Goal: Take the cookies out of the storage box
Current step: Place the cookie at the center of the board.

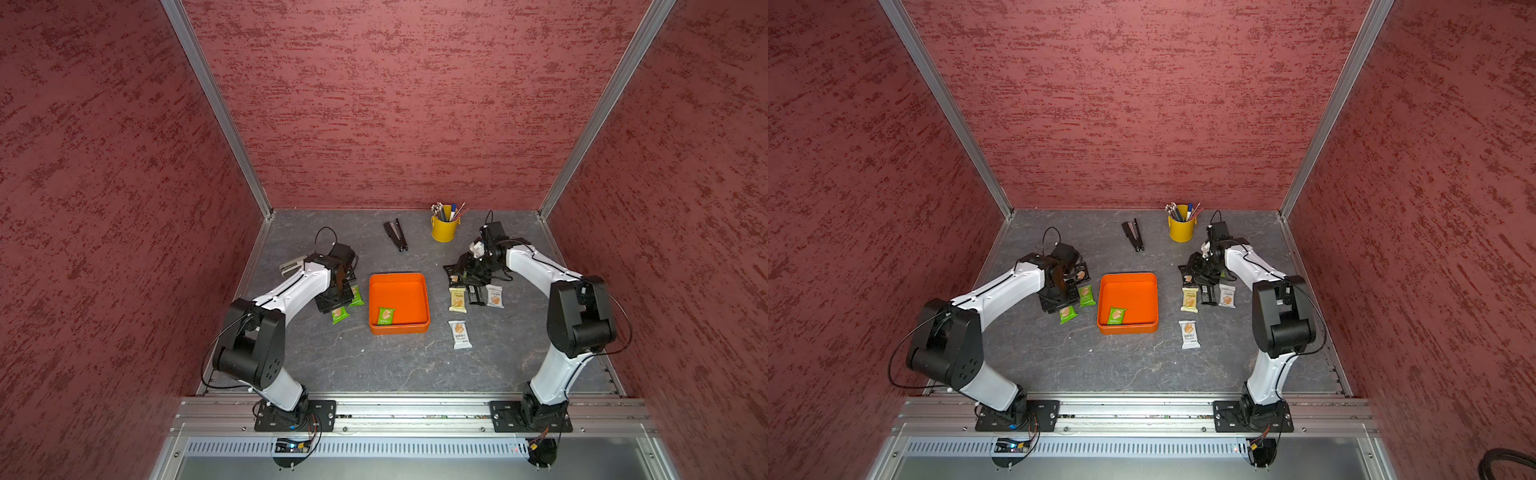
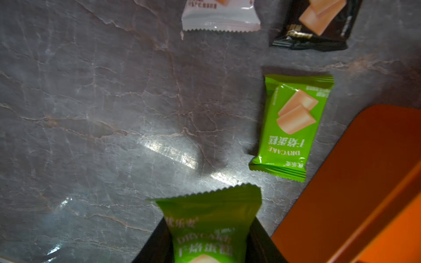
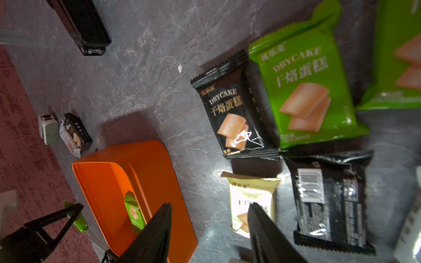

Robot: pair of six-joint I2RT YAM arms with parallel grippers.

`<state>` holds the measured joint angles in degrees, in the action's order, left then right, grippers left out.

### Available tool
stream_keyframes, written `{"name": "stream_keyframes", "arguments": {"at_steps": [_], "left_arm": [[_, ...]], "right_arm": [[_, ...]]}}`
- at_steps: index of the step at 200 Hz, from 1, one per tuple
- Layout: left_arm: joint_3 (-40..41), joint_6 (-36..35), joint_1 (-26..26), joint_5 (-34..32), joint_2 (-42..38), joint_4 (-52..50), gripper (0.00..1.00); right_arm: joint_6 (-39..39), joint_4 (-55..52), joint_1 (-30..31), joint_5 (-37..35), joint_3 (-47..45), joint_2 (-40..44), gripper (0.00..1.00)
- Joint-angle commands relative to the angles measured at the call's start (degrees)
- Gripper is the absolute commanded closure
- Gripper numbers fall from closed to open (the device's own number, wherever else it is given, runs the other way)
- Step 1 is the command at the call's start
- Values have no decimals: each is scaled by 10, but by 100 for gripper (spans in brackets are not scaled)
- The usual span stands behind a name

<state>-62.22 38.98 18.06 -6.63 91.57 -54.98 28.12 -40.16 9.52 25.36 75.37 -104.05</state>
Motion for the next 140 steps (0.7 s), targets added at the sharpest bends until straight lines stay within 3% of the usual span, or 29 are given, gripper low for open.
{"name": "stream_keyframes", "arguments": {"at_steps": [1,99,140], "left_arm": [[15,-15,-12,-18,19,49,58],[15,-70,-39,-18,97,105,57],[11,-70,-39,-10,100,98,43]], "right_arm": [[2,-9,-4,-9,20,-9,42],[-10,-45,-4,-40,49,-15,42],[-9,-39,-4,-41,37,-8,42]]}}
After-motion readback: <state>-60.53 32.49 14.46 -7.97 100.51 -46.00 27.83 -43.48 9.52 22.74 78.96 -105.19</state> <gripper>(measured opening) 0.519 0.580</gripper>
